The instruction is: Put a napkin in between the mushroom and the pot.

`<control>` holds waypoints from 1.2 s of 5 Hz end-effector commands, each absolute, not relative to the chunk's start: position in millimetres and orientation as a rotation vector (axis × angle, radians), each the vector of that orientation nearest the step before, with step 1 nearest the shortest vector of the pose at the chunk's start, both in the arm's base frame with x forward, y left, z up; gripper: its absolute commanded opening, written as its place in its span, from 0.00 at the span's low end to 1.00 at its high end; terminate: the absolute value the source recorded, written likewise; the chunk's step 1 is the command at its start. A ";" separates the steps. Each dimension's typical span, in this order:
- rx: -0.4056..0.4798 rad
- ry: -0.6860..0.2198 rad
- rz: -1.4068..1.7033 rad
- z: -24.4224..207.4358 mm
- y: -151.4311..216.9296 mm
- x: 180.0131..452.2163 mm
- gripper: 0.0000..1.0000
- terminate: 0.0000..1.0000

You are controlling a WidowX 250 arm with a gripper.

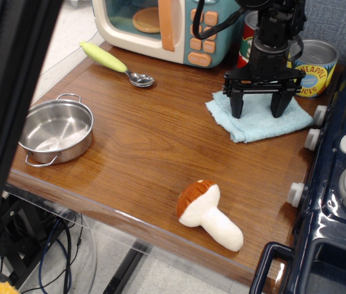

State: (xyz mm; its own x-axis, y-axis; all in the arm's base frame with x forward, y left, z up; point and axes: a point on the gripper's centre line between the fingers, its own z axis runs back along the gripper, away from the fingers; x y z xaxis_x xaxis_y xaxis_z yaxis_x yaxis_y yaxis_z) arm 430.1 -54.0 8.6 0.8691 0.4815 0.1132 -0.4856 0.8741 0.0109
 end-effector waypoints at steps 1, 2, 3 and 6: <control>0.079 -0.072 0.577 3.4 -26.1 398.1 1.00 0.00; 0.095 -0.042 0.629 -1.8 -12.0 381.7 1.00 0.00; 0.104 -0.017 0.686 -6.4 3.3 368.9 1.00 0.00; 0.134 0.009 0.812 -4.5 49.2 309.3 1.00 0.00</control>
State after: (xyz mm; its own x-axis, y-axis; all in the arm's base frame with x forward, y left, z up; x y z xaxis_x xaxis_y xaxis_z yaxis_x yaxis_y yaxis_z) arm 326.2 39.4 5.6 0.7039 0.7059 0.0794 -0.7103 0.7002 0.0714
